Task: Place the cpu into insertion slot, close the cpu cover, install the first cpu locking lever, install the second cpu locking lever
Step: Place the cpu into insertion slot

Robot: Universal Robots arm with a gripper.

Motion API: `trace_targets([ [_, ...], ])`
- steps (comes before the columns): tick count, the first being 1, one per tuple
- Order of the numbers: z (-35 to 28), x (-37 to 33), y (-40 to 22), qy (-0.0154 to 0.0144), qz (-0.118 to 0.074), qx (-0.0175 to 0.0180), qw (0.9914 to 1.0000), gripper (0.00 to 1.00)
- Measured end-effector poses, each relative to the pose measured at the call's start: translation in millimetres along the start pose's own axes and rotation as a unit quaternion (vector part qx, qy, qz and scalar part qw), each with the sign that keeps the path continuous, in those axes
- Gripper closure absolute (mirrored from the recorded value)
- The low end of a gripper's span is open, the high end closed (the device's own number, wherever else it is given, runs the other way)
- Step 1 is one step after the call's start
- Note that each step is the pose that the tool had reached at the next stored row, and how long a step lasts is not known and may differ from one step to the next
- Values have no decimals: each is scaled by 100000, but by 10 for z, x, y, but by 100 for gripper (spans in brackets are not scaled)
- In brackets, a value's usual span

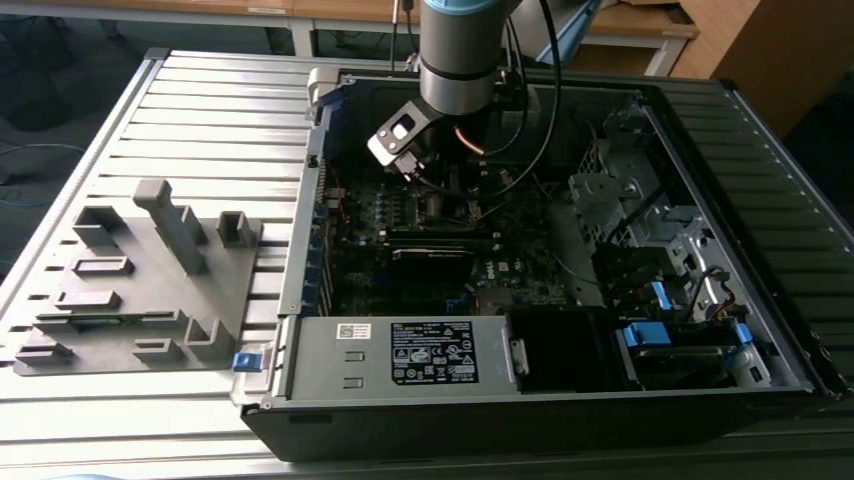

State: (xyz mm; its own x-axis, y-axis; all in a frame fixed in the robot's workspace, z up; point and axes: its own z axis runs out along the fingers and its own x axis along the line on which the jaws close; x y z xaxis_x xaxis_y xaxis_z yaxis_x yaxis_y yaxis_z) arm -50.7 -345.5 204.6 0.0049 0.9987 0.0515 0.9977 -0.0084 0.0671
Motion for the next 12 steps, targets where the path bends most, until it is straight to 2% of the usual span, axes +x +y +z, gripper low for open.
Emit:
trace_targets([
  [2,0,0,0,2,0,-2,100000,59],
  [3,0,0,0,0,-1,0,100000,71],
  [4,0,0,0,-2,1,1,100000,76],
  [7,0,0,0,1,-1,-2,100000,88],
  [12,-1,0,0,0,-2,0,100000,89],
])
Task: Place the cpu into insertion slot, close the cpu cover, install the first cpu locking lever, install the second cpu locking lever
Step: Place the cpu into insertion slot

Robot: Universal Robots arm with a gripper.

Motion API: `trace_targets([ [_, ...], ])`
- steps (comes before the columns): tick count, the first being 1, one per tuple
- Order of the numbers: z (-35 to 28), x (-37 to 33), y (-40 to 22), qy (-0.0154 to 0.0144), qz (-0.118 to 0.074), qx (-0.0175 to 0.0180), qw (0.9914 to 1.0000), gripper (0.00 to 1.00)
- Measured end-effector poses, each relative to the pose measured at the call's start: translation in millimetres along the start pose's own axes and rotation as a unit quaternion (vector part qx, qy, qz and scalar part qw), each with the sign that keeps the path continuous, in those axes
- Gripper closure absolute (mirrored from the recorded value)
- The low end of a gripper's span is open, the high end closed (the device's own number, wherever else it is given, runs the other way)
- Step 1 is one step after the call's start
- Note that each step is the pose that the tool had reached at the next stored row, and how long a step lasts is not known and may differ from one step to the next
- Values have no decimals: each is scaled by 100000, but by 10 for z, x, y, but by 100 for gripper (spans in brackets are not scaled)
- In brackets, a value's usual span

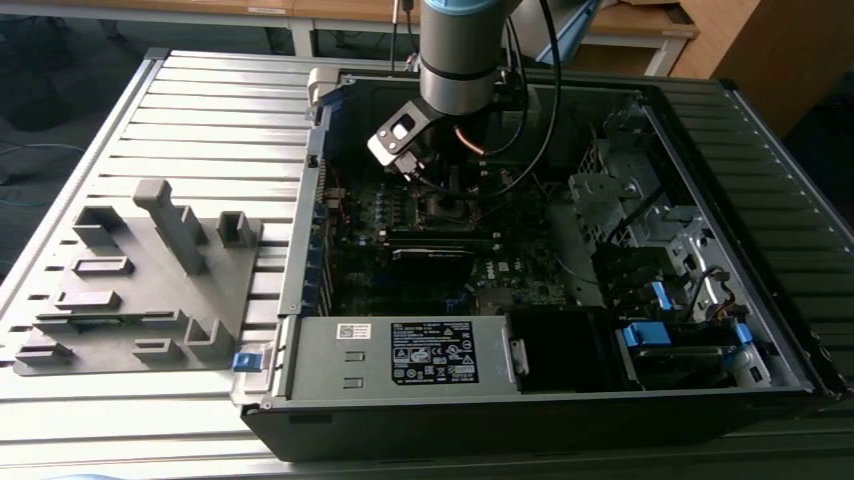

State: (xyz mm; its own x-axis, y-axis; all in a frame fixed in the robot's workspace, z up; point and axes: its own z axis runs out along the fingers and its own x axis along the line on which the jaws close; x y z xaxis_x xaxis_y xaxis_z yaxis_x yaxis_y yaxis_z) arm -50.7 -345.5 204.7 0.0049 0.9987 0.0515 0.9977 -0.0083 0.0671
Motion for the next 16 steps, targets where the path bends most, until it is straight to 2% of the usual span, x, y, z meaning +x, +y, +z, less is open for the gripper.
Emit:
trace_targets([
  [12,2,0,0,-124,-10,-1,100000,89],
  [16,8,-1,-1,-265,-18,7,100000,89],
])
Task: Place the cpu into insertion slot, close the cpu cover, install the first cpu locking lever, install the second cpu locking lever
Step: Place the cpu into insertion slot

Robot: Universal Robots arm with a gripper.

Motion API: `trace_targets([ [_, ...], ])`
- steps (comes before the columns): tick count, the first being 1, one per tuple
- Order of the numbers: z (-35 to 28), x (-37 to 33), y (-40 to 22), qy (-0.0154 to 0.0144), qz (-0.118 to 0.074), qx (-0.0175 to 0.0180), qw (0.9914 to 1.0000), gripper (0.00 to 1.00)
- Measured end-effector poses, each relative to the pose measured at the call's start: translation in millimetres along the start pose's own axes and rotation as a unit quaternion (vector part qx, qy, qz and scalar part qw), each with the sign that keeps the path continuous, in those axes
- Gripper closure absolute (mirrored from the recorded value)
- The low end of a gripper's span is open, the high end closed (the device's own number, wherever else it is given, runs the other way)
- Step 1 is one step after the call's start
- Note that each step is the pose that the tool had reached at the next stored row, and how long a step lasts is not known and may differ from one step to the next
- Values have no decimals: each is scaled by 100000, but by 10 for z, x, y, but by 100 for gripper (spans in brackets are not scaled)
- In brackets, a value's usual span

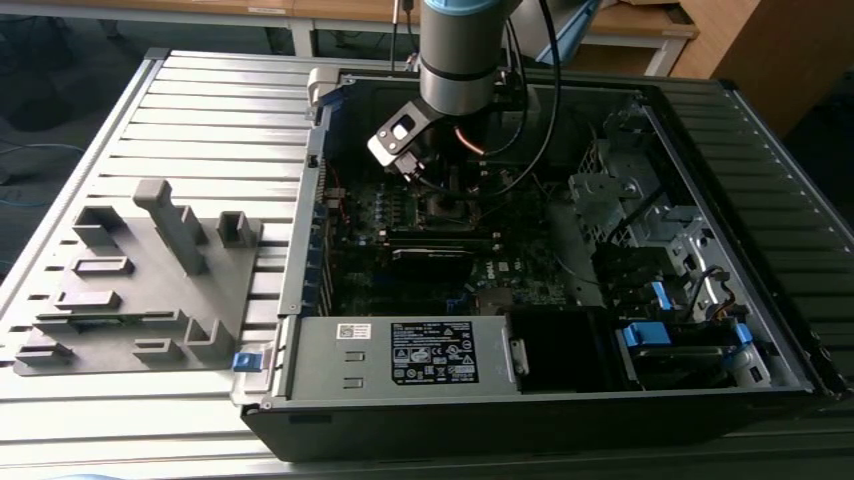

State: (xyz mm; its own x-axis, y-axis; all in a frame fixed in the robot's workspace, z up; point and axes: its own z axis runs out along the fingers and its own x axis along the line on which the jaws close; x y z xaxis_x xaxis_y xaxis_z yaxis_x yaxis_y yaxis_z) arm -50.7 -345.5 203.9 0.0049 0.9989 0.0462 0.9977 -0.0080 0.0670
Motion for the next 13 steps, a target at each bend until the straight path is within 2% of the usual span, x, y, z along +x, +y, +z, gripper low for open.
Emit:
trace_targets([
  [13,31,-1,-2,4,-2,-6,100000,89],
])
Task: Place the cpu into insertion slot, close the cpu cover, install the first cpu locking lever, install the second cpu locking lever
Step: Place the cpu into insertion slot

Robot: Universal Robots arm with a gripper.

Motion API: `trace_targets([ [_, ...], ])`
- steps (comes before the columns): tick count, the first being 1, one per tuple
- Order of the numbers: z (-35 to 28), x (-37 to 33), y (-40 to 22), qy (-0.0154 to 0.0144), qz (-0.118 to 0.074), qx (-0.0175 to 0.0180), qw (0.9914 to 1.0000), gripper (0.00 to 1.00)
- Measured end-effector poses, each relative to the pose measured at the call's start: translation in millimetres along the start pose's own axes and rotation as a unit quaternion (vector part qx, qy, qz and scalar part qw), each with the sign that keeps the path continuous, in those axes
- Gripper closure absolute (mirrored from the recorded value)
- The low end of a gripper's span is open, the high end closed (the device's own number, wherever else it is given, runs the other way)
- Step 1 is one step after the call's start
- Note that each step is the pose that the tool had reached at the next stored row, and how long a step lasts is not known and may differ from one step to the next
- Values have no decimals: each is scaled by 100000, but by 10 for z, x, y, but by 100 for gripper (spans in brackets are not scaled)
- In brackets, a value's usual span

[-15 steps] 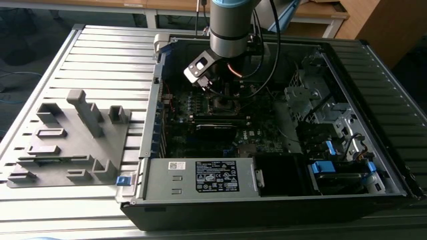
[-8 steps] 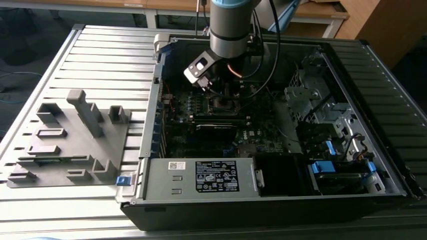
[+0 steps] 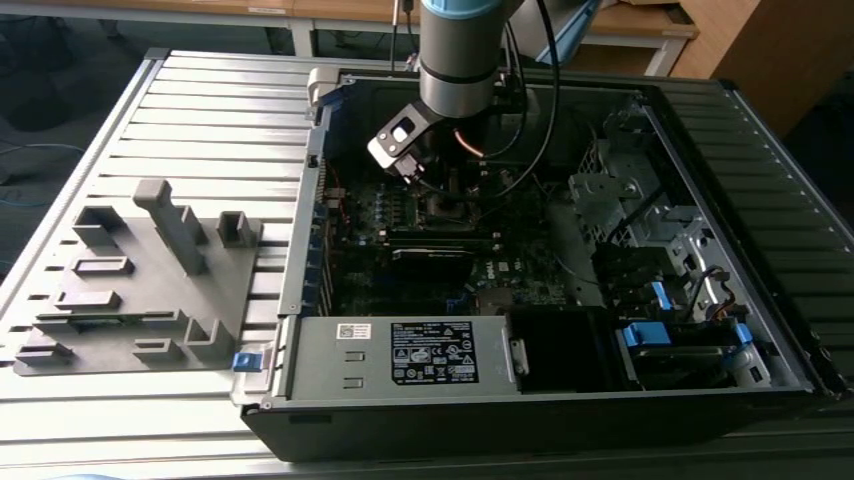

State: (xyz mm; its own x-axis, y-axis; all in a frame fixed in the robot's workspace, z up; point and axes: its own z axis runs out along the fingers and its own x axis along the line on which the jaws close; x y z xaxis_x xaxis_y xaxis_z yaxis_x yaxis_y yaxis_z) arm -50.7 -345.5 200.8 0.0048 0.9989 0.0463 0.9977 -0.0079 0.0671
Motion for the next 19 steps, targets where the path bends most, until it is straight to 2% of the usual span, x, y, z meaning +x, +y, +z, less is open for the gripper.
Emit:
trace_targets([
  [19,15,-1,-1,-3,2,2,100000,89],
])
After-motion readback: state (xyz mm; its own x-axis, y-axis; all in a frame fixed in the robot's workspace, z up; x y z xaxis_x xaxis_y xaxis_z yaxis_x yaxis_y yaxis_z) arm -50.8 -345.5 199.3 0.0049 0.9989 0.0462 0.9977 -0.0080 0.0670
